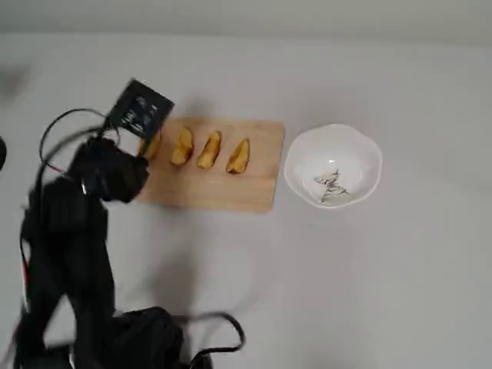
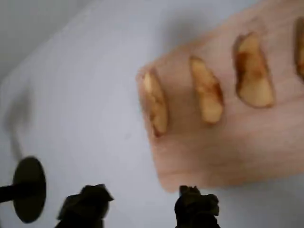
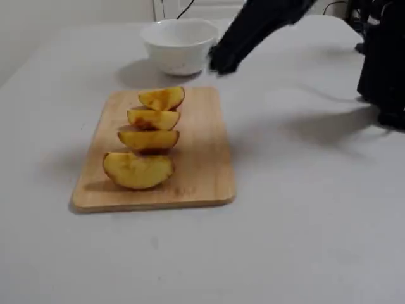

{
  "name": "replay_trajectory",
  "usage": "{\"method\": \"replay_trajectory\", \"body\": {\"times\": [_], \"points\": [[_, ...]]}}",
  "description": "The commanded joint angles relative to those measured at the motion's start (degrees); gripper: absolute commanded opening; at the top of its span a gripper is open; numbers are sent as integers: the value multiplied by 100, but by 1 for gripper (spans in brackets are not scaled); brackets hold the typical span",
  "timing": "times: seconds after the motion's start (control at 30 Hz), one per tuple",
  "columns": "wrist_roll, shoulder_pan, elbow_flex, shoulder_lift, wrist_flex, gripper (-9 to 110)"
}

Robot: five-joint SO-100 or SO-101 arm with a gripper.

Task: Pick up the leftmost apple slice from the cutting board and place it into the bowl

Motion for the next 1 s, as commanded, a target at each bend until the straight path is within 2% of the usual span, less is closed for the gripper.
{"method": "replay_trajectory", "body": {"times": [0.0, 0.2, 0.57, 0.73, 0.9, 0.97], "points": [[-70, -237, -1775, -1863, 272, 28], [-88, -114, -3076, -3419, 439, 29], [-70, -18, -4579, -4887, 571, 26], [-70, -9, -4922, -5291, 598, 19], [26, -26, -4975, -5502, 492, 1], [123, -88, -5071, -5555, 527, 0]]}}
